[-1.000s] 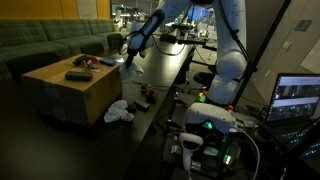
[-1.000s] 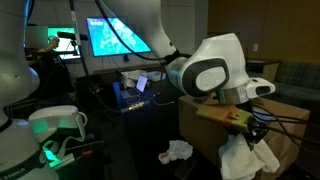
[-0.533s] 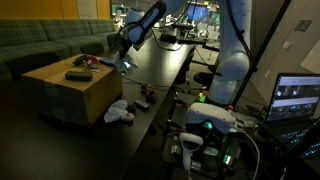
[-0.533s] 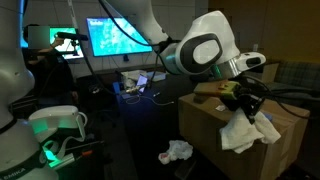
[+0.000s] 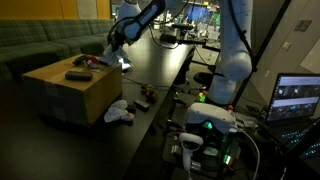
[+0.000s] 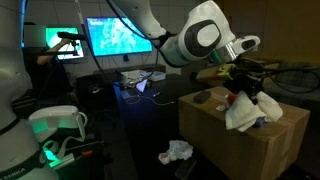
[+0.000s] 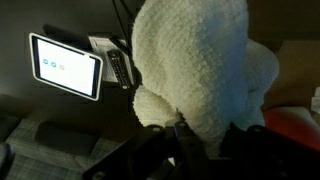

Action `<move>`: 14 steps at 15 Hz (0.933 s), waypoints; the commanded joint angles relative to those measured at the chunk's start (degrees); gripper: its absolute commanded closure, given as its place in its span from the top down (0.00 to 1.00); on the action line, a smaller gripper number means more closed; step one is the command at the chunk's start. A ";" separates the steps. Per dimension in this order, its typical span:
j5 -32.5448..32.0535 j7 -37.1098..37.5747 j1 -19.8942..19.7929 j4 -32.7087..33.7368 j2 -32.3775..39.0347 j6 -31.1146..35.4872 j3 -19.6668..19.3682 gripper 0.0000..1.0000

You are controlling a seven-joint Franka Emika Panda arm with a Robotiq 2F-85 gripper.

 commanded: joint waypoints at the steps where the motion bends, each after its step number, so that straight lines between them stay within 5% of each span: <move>1: 0.29 -1.14 -0.63 6.41 3.06 -0.78 0.35 0.10; 14: 3.53 -5.64 -2.58 27.51 17.30 0.21 3.87 0.09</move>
